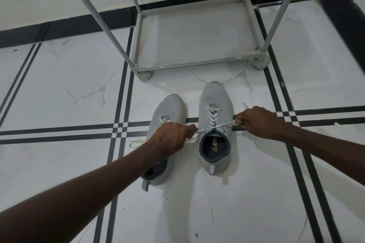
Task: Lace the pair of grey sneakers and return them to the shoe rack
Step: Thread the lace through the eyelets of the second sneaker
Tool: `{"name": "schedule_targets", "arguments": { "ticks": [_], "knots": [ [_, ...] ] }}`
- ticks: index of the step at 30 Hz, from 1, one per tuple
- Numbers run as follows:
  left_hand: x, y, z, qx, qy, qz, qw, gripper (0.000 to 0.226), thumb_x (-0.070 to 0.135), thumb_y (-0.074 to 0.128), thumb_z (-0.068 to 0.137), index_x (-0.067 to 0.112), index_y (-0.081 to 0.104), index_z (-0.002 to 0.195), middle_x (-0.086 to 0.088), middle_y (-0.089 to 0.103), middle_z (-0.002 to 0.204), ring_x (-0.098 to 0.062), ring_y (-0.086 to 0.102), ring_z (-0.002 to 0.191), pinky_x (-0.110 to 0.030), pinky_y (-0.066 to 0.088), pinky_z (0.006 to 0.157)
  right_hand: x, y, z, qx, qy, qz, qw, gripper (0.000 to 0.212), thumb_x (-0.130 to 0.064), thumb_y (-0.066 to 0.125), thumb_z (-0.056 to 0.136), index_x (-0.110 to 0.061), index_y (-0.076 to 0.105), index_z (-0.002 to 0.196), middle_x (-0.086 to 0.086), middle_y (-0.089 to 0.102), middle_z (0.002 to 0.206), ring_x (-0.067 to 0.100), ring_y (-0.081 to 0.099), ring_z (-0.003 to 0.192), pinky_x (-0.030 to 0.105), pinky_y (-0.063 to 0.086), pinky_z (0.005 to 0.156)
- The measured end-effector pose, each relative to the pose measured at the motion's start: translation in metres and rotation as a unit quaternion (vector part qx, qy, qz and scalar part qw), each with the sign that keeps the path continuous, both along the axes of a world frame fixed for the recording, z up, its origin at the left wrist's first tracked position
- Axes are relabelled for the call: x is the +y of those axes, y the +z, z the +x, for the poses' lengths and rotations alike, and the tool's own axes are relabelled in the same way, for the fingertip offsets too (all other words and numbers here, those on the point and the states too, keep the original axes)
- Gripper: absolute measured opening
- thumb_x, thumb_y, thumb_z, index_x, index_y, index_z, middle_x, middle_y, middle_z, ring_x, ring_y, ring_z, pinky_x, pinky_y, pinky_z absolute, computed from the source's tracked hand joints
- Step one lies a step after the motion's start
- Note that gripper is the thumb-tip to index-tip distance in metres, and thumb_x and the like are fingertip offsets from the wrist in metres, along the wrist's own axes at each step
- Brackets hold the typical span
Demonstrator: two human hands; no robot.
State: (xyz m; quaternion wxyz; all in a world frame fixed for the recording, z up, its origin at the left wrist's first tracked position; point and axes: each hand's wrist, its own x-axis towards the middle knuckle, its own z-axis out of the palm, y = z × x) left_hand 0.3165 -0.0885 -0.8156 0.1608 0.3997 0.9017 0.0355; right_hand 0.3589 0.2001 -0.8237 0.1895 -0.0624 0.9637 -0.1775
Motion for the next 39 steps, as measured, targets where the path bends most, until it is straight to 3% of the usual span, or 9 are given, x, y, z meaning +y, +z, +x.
{"name": "schedule_targets", "arguments": {
  "ticks": [3, 6, 9, 14, 18, 22, 30, 35, 39],
  "knots": [
    [-0.001, 0.0, -0.003, -0.067, 0.083, 0.108, 0.988, 0.02, 0.003, 0.046, 0.09, 0.014, 0.063, 0.09, 0.001, 0.066, 0.072, -0.028, 0.063, 0.066, -0.031, 0.042, 0.057, 0.007, 0.003, 0.001, 0.009, 0.0, -0.02, 1.0, 0.023, -0.025, 0.048, 0.098, -0.022, 0.051, 0.076, -0.004, 0.056, 0.065, 0.026, 0.058, 0.066, 0.03, 0.036, 0.054],
    [-0.003, 0.016, -0.008, -0.177, 0.206, 0.169, 0.947, 0.023, 0.009, 0.047, 0.097, 0.009, 0.068, 0.087, 0.011, 0.06, 0.067, -0.016, 0.058, 0.064, -0.021, 0.043, 0.06, 0.009, 0.017, 0.002, -0.036, -0.046, -0.109, 0.992, 0.021, -0.017, 0.044, 0.1, -0.012, 0.054, 0.082, -0.006, 0.061, 0.061, 0.018, 0.057, 0.062, 0.028, 0.042, 0.06],
    [-0.008, 0.037, -0.013, -0.321, 0.258, 0.231, 0.881, 0.019, 0.019, 0.059, 0.095, 0.009, 0.074, 0.087, -0.008, 0.072, 0.075, -0.016, 0.064, 0.068, -0.027, 0.054, 0.069, 0.006, 0.036, -0.003, -0.104, -0.084, -0.24, 0.962, 0.02, -0.013, 0.048, 0.099, -0.008, 0.062, 0.085, -0.011, 0.07, 0.066, 0.01, 0.06, 0.054, 0.025, 0.048, 0.057],
    [-0.001, 0.054, -0.024, -0.428, 0.298, 0.359, 0.774, 0.035, 0.029, 0.069, 0.088, -0.006, 0.068, 0.09, -0.015, 0.072, 0.091, -0.021, 0.066, 0.084, -0.032, 0.052, 0.083, 0.003, 0.05, -0.017, -0.15, -0.101, -0.402, 0.898, 0.013, -0.017, 0.066, 0.09, -0.007, 0.074, 0.093, 0.005, 0.076, 0.098, 0.014, 0.068, 0.085, 0.031, 0.051, 0.08],
    [0.023, 0.045, -0.036, -0.491, 0.29, 0.39, 0.723, 0.013, 0.013, 0.057, 0.097, 0.008, 0.068, 0.101, -0.009, 0.071, 0.12, -0.023, 0.064, 0.117, -0.04, 0.043, 0.093, -0.008, 0.043, -0.021, -0.193, -0.105, -0.476, 0.851, 0.021, -0.007, 0.057, 0.094, 0.004, 0.069, 0.108, 0.009, 0.075, 0.107, 0.02, 0.07, 0.094, 0.029, 0.055, 0.079],
    [0.042, 0.038, -0.04, -0.49, 0.325, 0.391, 0.708, 0.014, 0.019, 0.063, 0.093, 0.014, 0.072, 0.103, -0.009, 0.073, 0.099, -0.022, 0.065, 0.095, -0.043, 0.048, 0.095, -0.022, 0.036, -0.02, -0.119, -0.159, -0.492, 0.847, 0.017, -0.003, 0.061, 0.091, 0.001, 0.07, 0.105, 0.019, 0.075, 0.095, 0.028, 0.072, 0.08, 0.035, 0.059, 0.075],
    [0.063, 0.018, -0.04, -0.416, 0.415, 0.378, 0.716, 0.019, 0.019, 0.065, 0.092, 0.009, 0.074, 0.105, -0.003, 0.066, 0.074, -0.009, 0.056, 0.061, -0.016, 0.042, 0.048, -0.045, 0.033, -0.014, -0.011, -0.212, -0.429, 0.878, 0.021, 0.0, 0.066, 0.087, -0.011, 0.069, 0.105, 0.015, 0.074, 0.072, 0.03, 0.073, 0.061, 0.041, 0.061, 0.062],
    [0.068, 0.013, -0.047, -0.461, 0.406, 0.348, 0.708, 0.032, -0.006, 0.056, 0.09, 0.015, 0.068, 0.11, -0.002, 0.071, 0.083, -0.011, 0.058, 0.069, -0.028, 0.045, 0.066, -0.051, 0.039, -0.01, 0.025, -0.197, -0.405, 0.893, 0.032, 0.007, 0.058, 0.09, -0.018, 0.064, 0.11, 0.015, 0.071, 0.076, 0.028, 0.073, 0.061, 0.043, 0.062, 0.063],
    [0.07, 0.013, -0.043, -0.488, 0.394, 0.371, 0.685, 0.019, -0.001, 0.065, 0.088, 0.008, 0.061, 0.104, -0.007, 0.072, 0.082, -0.01, 0.063, 0.062, -0.021, 0.049, 0.056, -0.054, 0.043, -0.01, 0.047, -0.191, -0.394, 0.898, 0.033, 0.005, 0.06, 0.089, -0.02, 0.065, 0.111, 0.012, 0.072, 0.073, 0.026, 0.073, 0.059, 0.04, 0.062, 0.06]
  ]
}}
